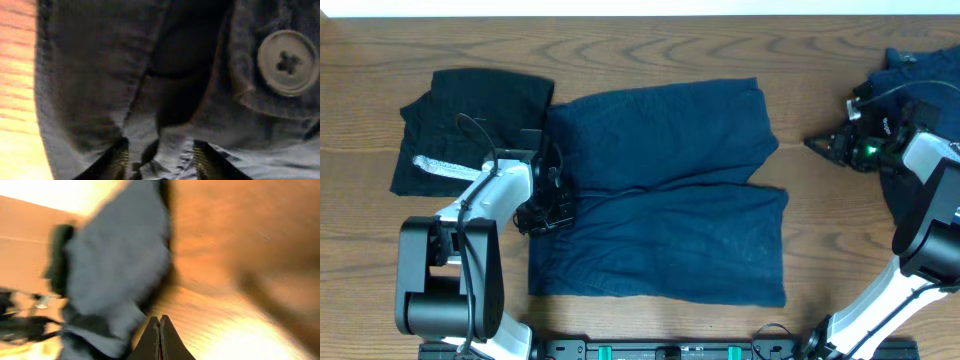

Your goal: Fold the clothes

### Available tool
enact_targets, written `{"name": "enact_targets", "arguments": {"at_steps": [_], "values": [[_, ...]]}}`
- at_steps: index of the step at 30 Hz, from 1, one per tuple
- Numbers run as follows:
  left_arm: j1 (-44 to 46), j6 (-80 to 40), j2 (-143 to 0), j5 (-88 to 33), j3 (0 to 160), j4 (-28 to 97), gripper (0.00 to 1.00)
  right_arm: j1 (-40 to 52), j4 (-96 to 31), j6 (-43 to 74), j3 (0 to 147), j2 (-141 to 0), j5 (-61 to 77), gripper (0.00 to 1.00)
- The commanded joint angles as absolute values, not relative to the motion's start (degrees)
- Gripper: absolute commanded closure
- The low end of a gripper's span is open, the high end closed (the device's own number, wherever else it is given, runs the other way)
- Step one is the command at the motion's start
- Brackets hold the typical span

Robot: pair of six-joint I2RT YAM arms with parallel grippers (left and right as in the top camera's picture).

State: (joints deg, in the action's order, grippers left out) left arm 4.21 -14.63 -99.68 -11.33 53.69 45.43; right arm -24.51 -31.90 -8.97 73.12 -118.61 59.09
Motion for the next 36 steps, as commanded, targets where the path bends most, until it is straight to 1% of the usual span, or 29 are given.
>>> {"name": "enact_targets", "arguments": {"at_steps": [1, 3, 5, 11, 14, 17, 18, 20, 21, 22, 23, 26, 30, 32, 36], "values": [[4.0, -15.6, -100.0, -7.2, 53.4, 45.8, 0.52, -23.0, -31.9, -7.4, 75.8, -118.4, 68.4, 0.99], [4.0, -15.6, -100.0, -7.2, 53.5, 46.0, 0.42, -22.1, -31.6, -7.3, 76.7, -118.4, 68.4, 0.99], [4.0, -15.3, -99.8, -7.2, 53.9, 46.6, 0.39, -20.9, -30.8, -7.3, 77.0, -118.4, 68.3, 0.99], [4.0, -15.1, -95.4, -7.3, 60.8, 52.0, 0.36, -16.2, -29.0, -7.3, 77.0, -118.4, 62.4, 0.99], [4.0, -15.2, -92.1, -8.2, 65.1, 54.6, 0.33, -12.6, -29.6, -7.4, 77.0, -118.4, 53.8, 0.99], [4.2, -15.4, -89.2, -10.8, 66.8, 53.7, 0.32, -8.5, -30.0, -7.4, 77.0, -118.4, 44.2, 0.99], [4.4, -15.4, -88.6, -11.1, 66.8, 52.8, 0.38, -7.2, -30.0, -7.4, 77.0, -118.4, 41.4, 0.99], [5.1, -15.3, -88.4, -11.1, 66.8, 50.5, 0.69, -5.0, -30.0, -7.3, 77.0, -118.4, 37.7, 0.99], [5.4, -15.3, -88.8, -11.1, 66.8, 49.3, 0.76, -3.9, -30.0, -7.3, 77.0, -118.4, 36.6, 0.99], [5.7, -15.3, -89.0, -11.1, 66.8, 48.1, 0.79, -3.1, -30.0, -7.3, 77.0, -118.4, 35.8, 0.99], [6.2, -15.4, -89.6, -11.1, 66.7, 46.5, 0.81, -2.2, -30.1, -7.3, 77.0, -118.4, 34.9, 0.99], [7.9, -15.4, -91.2, -11.1, 66.6, 42.4, 0.81, 0.0, -30.0, -7.3, 76.6, -118.4, 30.9, 0.99], [10.9, -15.3, -93.7, -11.1, 66.6, 37.9, 0.81, 2.5, -30.5, -4.7, 75.5, -118.4, 18.2, 0.99], [12.1, -15.3, -95.5, -11.0, 66.6, 36.1, 0.81, 2.7, -31.3, -3.1, 74.9, -118.4, 13.2, 0.99], [13.1, -15.4, -99.1, -10.9, 66.6, 33.7, 0.81, 1.5, -32.6, -3.0, 74.1, -118.4, 9.0, 0.98]]}}
